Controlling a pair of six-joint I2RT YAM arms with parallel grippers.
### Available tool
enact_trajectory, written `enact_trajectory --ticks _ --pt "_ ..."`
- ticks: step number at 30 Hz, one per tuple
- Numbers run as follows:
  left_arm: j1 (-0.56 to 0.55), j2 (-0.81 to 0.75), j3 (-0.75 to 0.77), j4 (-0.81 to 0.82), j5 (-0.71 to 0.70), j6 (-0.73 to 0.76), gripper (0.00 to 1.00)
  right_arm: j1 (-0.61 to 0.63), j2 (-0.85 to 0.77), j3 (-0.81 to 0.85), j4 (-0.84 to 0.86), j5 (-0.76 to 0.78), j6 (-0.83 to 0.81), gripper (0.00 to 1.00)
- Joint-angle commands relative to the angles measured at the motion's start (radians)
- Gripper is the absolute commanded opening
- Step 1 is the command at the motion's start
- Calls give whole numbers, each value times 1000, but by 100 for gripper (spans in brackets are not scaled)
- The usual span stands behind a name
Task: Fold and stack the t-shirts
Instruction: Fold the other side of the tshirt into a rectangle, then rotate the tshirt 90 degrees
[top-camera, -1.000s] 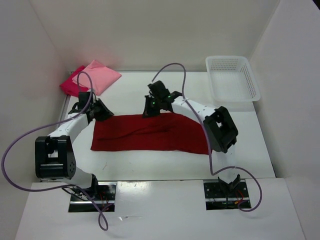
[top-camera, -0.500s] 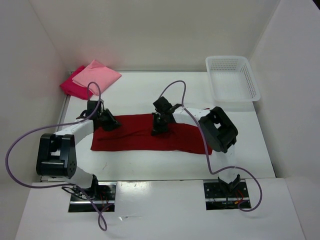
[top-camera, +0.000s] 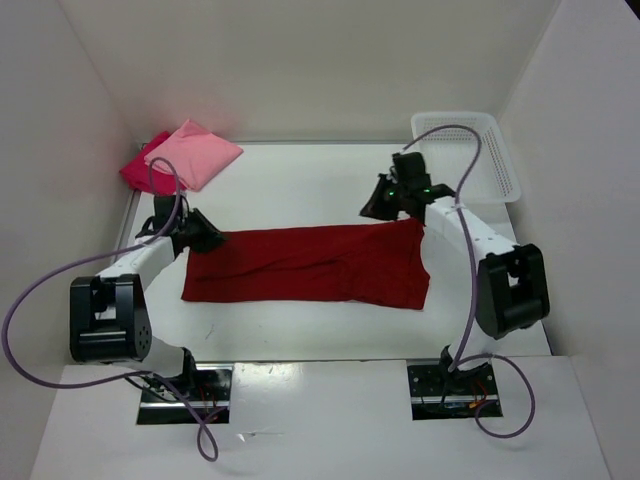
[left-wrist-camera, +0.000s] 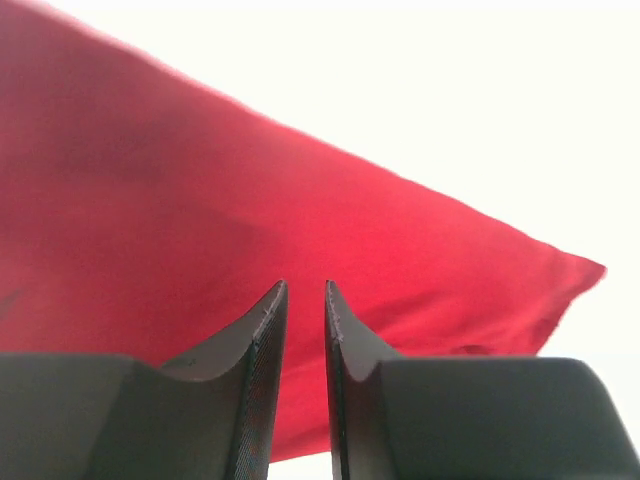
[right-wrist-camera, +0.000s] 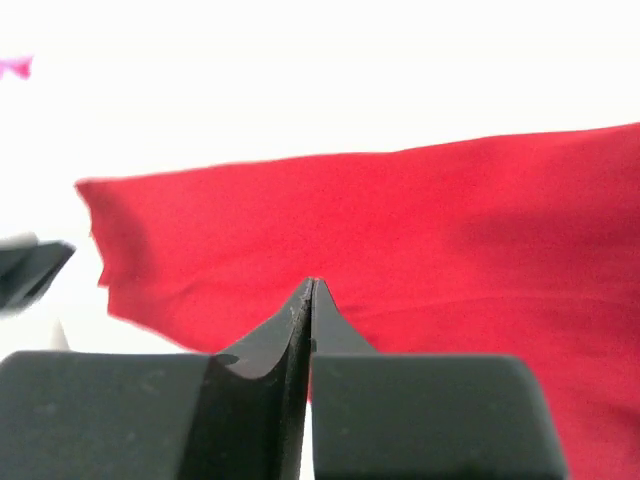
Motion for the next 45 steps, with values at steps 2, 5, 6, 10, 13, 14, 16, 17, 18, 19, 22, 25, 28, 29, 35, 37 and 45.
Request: enact_trajectory --ticks 2,5,6,10,13,14,16,17,18,19,22,25,28,29,35,37,45 --pt "-59 -37 51 51 1 16 30 -86 19 -88 -32 121 -44 1" --pt "-68 27 41 85 23 -4 30 -119 83 -109 -18 131 -54 0" --pt "-68 42 41 99 24 -4 30 -130 100 -110 -18 152 -54 0" --pt "-36 127 50 137 34 -36 30 -152 125 -122 -18 193 -32 0" --pt "24 217 70 151 56 -47 30 -161 125 -145 -52 243 -14 0" --pt "60 226 70 151 56 -47 30 -170 125 -162 -65 255 -14 0" --pt "106 249 60 160 68 -56 30 -182 114 -189 -76 267 -2 0" --pt "158 250 42 169 68 -56 30 -198 90 -200 -76 267 -2 0" --pt "183 250 24 169 82 -66 30 -198 79 -220 -76 267 -2 0" --pt "203 260 24 169 82 -66 30 -198 70 -220 -76 276 -2 1" --pt "241 238 10 169 91 -89 30 -198 59 -220 -76 276 8 2" --pt "242 173 10 180 120 -110 30 -198 17 -211 -85 211 -2 6" --pt "222 86 10 180 162 -141 30 -150 -38 -173 -99 183 18 14" --pt "206 64 40 180 171 -141 30 -138 -49 -163 -99 171 18 16" --pt "55 -53 102 126 151 -54 31 -94 3 -217 -79 123 61 16" --pt "1 -76 102 117 151 -43 31 -57 45 -228 -44 123 72 14" --pt "-131 -140 103 70 180 8 34 -14 375 78 -9 100 94 5"
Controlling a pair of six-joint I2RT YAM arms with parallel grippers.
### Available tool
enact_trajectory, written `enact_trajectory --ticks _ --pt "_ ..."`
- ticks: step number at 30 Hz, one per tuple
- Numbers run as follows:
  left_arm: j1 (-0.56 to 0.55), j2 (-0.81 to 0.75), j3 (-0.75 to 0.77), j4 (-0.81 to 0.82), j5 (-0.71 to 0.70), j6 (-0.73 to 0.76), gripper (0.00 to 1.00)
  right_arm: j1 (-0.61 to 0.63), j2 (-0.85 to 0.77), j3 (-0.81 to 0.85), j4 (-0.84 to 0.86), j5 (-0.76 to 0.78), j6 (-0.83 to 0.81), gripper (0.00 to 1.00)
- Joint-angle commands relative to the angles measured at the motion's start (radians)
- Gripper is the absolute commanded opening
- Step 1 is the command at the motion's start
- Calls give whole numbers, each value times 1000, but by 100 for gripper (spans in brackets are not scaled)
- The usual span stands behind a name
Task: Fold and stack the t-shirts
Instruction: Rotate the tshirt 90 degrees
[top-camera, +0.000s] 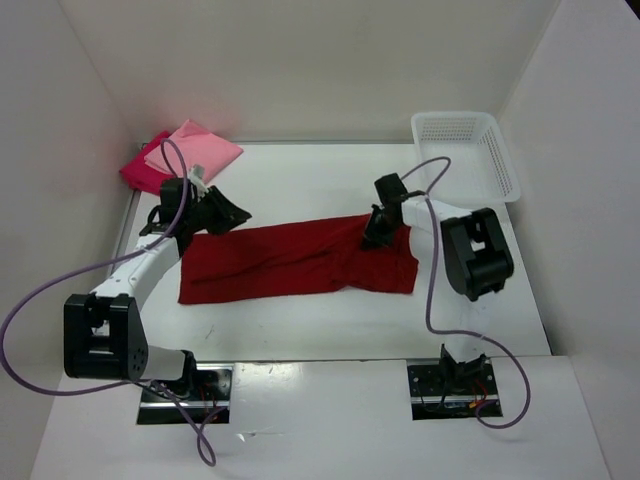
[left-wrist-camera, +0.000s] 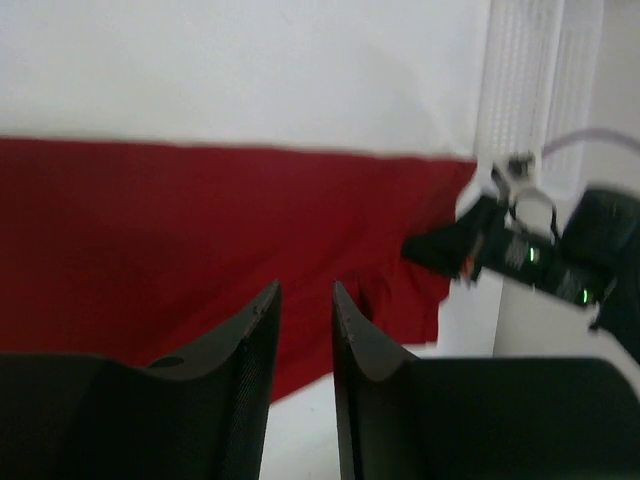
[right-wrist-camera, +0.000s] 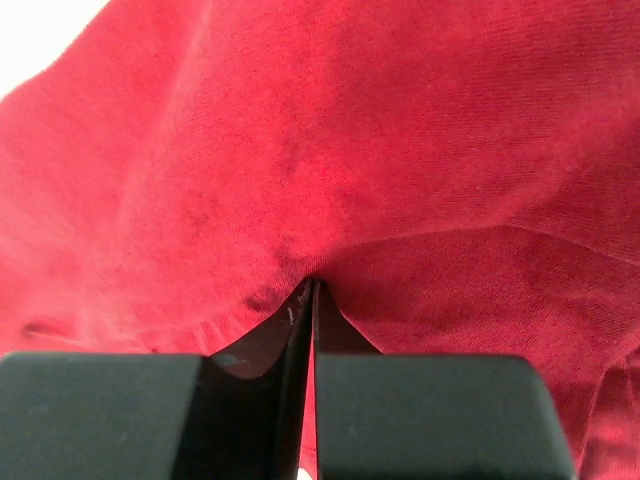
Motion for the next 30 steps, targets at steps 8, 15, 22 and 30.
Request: enact_trajectory --ticks 8,15,22,30 --pt "-113 -164 -46 -141 40 50 37 116 775 1555 -297 -77 -49 26" --pt "-113 -216 -116 -141 40 10 38 160 613 1601 -334 -71 -91 52" --pt "-113 -171 -54 -150 -12 79 35 203 32 625 17 -4 -108 9" --pt "-123 -148 -74 -102 60 79 24 56 35 265 45 56 -137 0"
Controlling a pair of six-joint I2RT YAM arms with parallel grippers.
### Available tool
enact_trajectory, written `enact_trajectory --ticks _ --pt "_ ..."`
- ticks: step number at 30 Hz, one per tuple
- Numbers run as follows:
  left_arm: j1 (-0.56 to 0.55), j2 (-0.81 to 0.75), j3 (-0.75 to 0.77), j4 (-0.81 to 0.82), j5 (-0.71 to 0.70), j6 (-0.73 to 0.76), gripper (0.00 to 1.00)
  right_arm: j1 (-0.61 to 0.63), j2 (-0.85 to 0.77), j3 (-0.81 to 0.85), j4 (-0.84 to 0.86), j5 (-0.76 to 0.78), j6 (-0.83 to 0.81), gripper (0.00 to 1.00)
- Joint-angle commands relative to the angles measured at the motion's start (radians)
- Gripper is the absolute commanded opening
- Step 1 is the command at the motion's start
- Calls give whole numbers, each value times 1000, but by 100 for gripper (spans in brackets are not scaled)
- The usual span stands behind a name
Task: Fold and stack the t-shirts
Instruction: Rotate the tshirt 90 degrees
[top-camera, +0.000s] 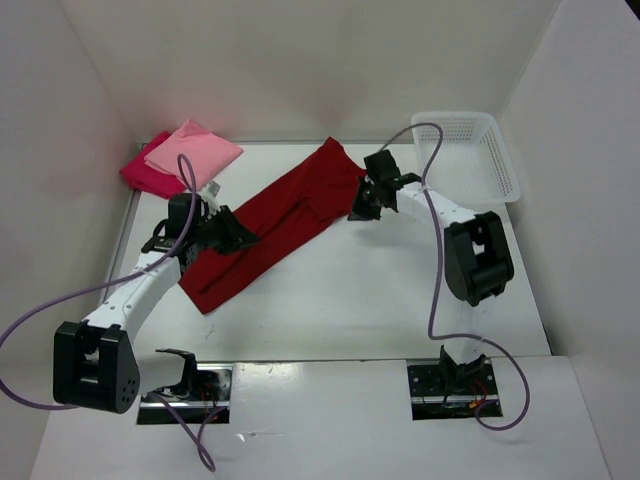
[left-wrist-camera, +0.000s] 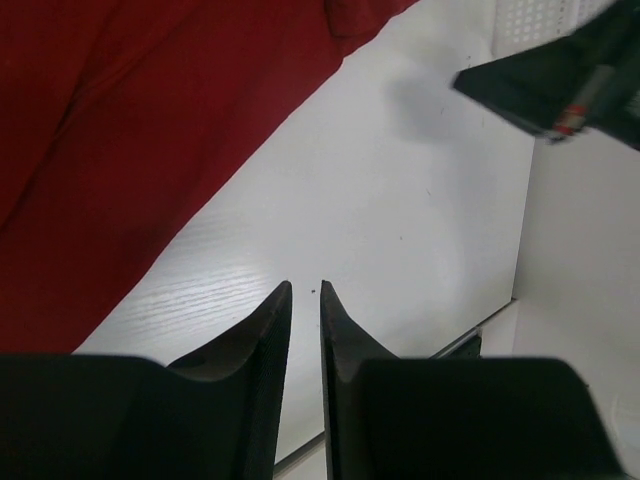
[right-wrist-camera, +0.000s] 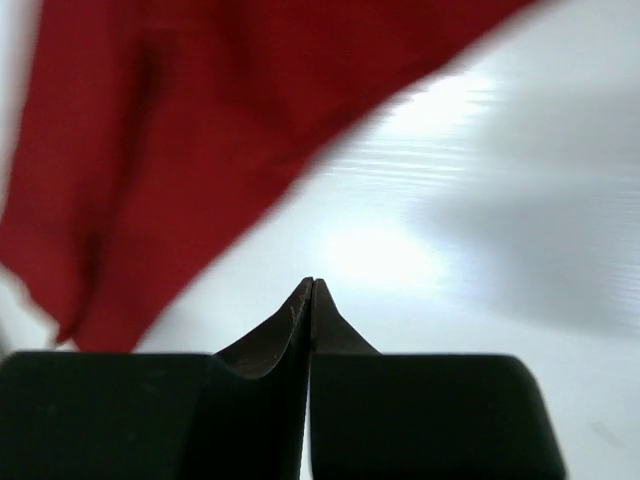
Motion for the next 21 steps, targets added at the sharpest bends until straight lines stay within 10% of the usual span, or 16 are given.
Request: enact_trajectory --ticks 1,10,21 --pt "-8 4 11 52 40 22 24 -55 81 -63 40 56 -33 0" --pt "-8 -28 1 23 62 40 25 -138 320 89 30 110 -66 0" --pt "-103 -57 -62 3 52 -4 34 -138 710 888 -254 74 -65 11"
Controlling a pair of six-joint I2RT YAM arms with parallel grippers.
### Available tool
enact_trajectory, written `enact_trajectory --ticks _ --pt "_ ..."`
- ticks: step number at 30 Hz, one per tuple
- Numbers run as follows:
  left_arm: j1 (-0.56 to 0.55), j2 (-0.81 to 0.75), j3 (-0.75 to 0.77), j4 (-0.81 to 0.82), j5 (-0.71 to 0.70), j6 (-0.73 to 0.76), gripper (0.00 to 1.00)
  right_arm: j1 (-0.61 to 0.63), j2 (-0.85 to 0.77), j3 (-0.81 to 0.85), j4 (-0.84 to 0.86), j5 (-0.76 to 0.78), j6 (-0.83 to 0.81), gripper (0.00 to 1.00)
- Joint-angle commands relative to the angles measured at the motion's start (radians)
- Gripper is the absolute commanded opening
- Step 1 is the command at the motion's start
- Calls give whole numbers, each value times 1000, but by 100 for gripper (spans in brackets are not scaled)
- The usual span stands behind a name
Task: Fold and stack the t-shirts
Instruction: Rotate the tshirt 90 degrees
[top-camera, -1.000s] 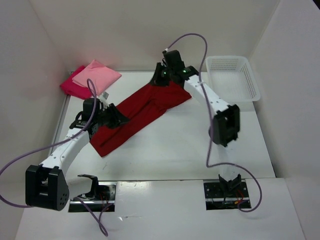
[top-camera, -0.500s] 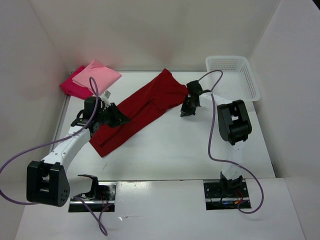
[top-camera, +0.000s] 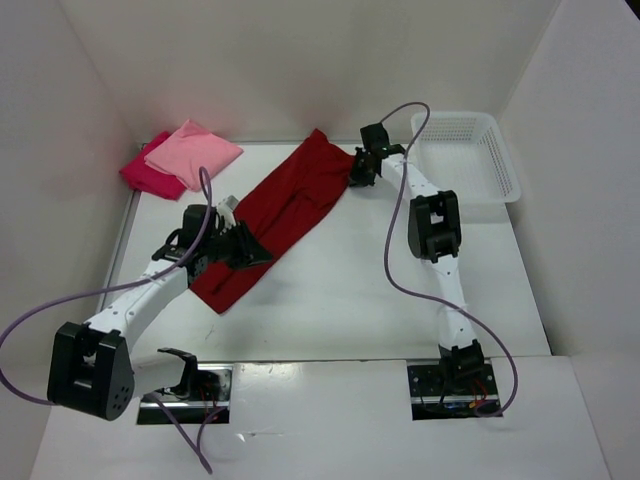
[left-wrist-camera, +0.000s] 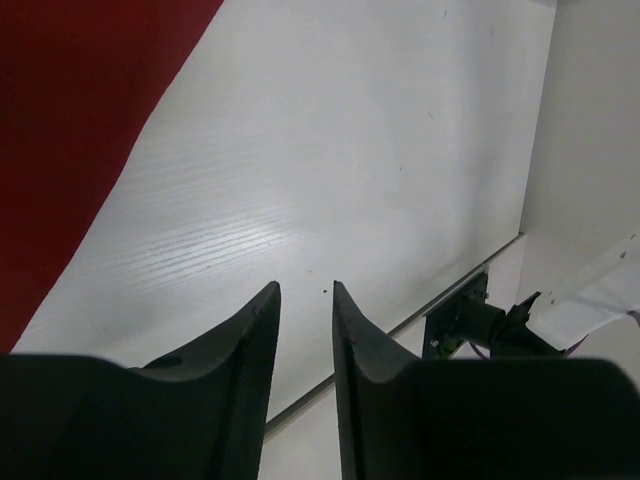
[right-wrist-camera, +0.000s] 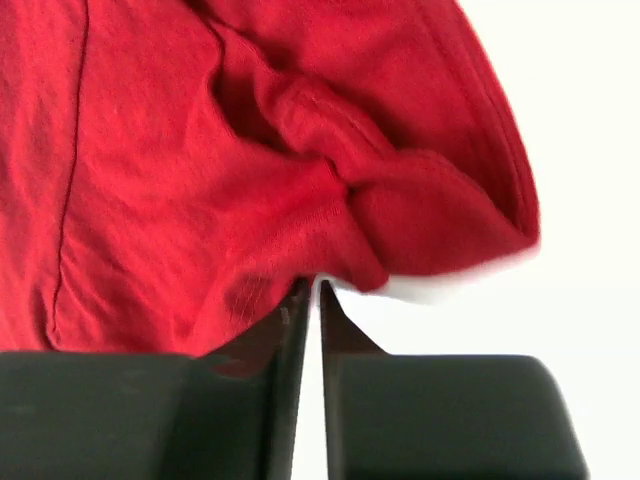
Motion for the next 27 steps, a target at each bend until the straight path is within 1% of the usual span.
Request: enact_trajectory --ticks 1,2,3,4,5,6,7,8,9,10,11,12,13,14,15,17,19,20,22,23,27 --pt "0 -48 19 2 10 -1 36 1 -74 70 -115 23 -15 17" --pt "0 -48 19 2 10 -1 39 1 -122 19 -100 23 -15 27" --pt "0 -48 30 2 10 -1 39 10 -177 -47 -75 23 -15 32" --pt "0 -48 30 2 10 -1 40 20 -312 -228 -40 23 -15 36" --pt "0 -48 45 2 10 8 42 20 -385 -332 51 23 9 43" --pt "0 -48 59 2 -9 20 42 35 -453 -431 99 -15 31 46" --pt "0 -48 71 -7 -23 31 43 47 -575 -628 148 -40 52 47" --pt "9 -37 83 -16 -38 43 43 97 -620 -708 223 -57 98 47" --pt "23 -25 97 -25 -39 63 43 133 -684 -847 254 -83 126 48" --pt "64 -25 97 -25 -39 63 43 217 -708 -909 290 -109 155 48" --pt "82 -25 109 -39 -52 77 45 263 -723 -961 378 -129 232 52" --pt "98 -13 110 -39 -62 91 46 311 -723 -1044 422 -154 277 53" --pt "133 -13 110 -39 -74 91 50 398 -734 -1070 504 -164 316 55" --pt "147 -13 110 -48 -74 91 51 433 -720 -1083 532 -165 352 56" --pt "158 -13 110 -48 -74 91 51 461 -705 -1083 558 -165 427 56" --pt "167 -13 110 -57 -74 100 52 524 -641 -1066 626 -165 485 57" --pt "167 -25 97 -58 -88 100 54 559 -586 -1013 615 -140 511 57" --pt "167 -34 82 -58 -88 100 54 588 -528 -950 591 -129 511 57" --pt "167 -45 70 -58 -88 100 55 610 -474 -899 591 -120 538 54" --pt "167 -45 70 -58 -88 100 56 610 -420 -855 591 -120 551 51" --pt "167 -66 47 -48 -78 100 56 622 -314 -770 556 -120 577 40"
